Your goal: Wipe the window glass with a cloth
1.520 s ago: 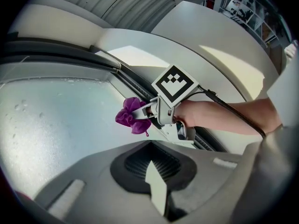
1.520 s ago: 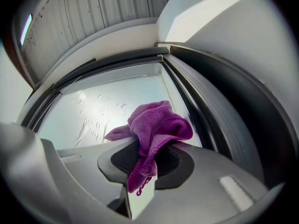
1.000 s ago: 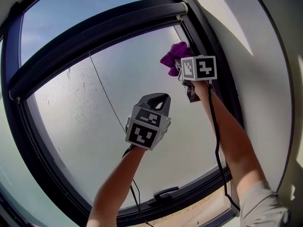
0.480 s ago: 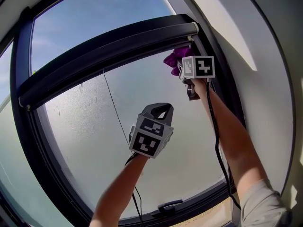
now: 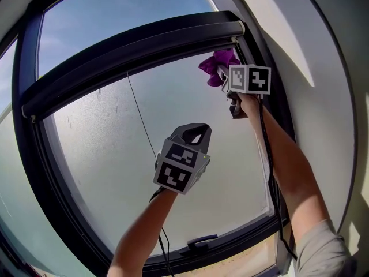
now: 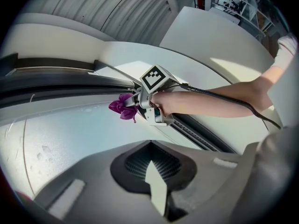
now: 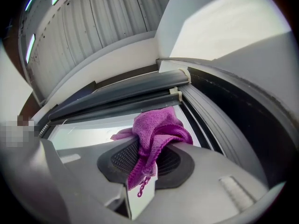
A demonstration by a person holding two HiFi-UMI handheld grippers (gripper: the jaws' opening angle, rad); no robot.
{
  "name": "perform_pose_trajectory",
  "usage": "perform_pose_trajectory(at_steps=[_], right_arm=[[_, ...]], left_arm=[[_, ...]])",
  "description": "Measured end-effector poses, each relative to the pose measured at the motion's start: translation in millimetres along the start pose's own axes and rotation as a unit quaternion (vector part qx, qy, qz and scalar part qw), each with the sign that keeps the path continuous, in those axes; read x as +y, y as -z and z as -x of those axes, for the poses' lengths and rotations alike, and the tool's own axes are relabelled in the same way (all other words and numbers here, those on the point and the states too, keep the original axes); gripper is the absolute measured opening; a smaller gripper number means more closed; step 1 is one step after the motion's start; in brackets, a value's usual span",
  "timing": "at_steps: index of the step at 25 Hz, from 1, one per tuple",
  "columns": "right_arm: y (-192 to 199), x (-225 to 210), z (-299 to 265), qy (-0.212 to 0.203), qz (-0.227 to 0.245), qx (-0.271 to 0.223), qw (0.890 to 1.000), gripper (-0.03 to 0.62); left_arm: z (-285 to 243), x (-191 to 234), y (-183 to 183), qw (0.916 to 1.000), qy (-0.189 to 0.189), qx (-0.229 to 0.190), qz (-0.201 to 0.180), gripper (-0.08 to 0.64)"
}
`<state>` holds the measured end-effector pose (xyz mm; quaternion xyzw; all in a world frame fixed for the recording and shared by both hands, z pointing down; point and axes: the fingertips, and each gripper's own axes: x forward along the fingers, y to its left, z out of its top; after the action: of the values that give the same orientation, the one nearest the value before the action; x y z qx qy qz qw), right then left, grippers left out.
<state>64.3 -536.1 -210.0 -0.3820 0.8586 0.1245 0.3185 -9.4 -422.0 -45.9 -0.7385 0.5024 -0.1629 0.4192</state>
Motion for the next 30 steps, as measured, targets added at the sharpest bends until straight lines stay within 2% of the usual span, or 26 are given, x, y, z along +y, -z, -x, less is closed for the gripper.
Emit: perform_pose_trajectory(at_steps=[9,12,14,19,25,30], right_arm=[[23.6,38.1,84.2,-0.053,0.011,-0.019,0.998,0.112],[44.0,46.4,120.8,-0.061,0.005,-0.01,0.998,0.112],[61.4,50.7,146.1,-0.056,0.012,0.002,0.998,0.112],[97.2,67.9,201.1,-0.034,0.084,0.011,0.996,0.111],[146.5,95.5,268.8,-0.01,0.14,0.02,0.99,0.112],[182.6,104.8,310.0,0.019,0.148,0.037,0.988,0.114]], left_arm=[[19.1,-54.0,14.6,0.9984,0.022,-0.014,0.051,0.002],[31.7,-71.8,21.1,0.9964,0.026,-0.018,0.079,0.002],[39.9,-83.6,27.6,0.995,0.026,-0.018,0.095,0.002],[57.4,-109.7,39.8,0.9885,0.031,-0.044,0.142,0.002],[78.3,-146.0,69.6,0.9817,0.033,-0.071,0.174,0.002],[94.4,-170.4,91.2,0.9731,0.041,-0.095,0.206,0.002]])
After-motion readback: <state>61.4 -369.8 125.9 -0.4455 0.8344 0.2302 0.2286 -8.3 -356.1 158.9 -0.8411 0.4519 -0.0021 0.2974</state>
